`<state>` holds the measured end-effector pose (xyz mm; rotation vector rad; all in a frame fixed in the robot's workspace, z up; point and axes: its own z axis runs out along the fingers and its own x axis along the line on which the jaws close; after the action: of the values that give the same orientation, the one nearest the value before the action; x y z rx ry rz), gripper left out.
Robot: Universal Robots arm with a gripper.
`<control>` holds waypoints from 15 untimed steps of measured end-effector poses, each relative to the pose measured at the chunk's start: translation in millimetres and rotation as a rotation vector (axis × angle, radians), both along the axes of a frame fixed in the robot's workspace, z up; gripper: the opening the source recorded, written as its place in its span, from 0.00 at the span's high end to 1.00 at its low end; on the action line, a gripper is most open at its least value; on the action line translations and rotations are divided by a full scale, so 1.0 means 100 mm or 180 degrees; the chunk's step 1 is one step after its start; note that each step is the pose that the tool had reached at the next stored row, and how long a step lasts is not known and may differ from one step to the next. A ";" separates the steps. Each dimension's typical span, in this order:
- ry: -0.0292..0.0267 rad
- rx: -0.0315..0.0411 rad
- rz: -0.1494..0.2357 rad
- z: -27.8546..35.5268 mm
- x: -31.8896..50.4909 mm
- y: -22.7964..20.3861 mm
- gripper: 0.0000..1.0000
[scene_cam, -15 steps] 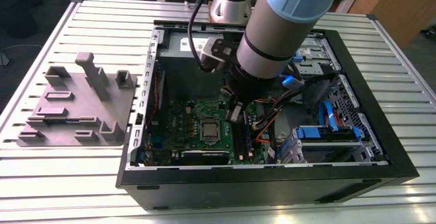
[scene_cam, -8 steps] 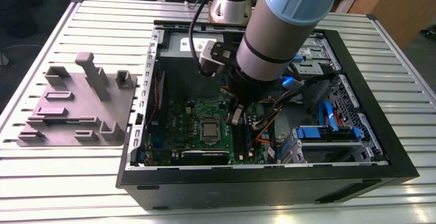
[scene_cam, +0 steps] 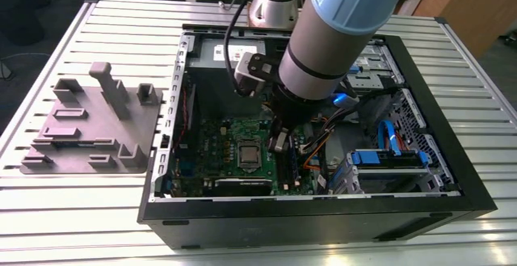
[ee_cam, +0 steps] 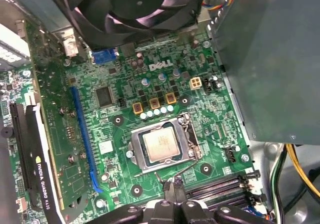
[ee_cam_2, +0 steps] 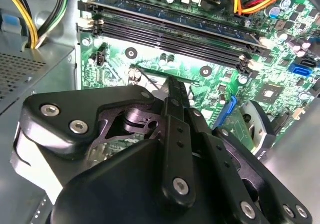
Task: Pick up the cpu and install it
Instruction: 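Install the first cpu locking lever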
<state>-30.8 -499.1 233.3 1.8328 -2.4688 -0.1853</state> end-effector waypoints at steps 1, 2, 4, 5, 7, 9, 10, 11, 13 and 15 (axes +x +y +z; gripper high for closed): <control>-0.0001 0.0000 0.0024 -0.002 -0.003 -0.001 0.90; -0.0001 0.0000 0.0052 -0.004 -0.004 -0.002 0.90; -0.0003 -0.0001 0.0081 -0.014 -0.006 -0.002 0.90; -0.0003 -0.0001 0.0081 -0.015 -0.007 -0.003 0.90; -0.0003 -0.0002 0.0081 -0.016 -0.007 -0.003 0.90; -0.0004 -0.0002 0.0081 -0.020 -0.007 -0.002 0.90; -0.0004 -0.0001 0.0083 -0.026 -0.007 -0.002 0.90; -0.0005 -0.0001 0.0089 -0.030 -0.008 -0.002 0.90; -0.0008 -0.0003 0.0110 -0.033 -0.011 -0.002 0.90; -0.0010 -0.0002 0.0136 -0.037 -0.012 -0.002 0.90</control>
<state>-31.9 -499.3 229.6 1.8850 -2.4291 -0.1796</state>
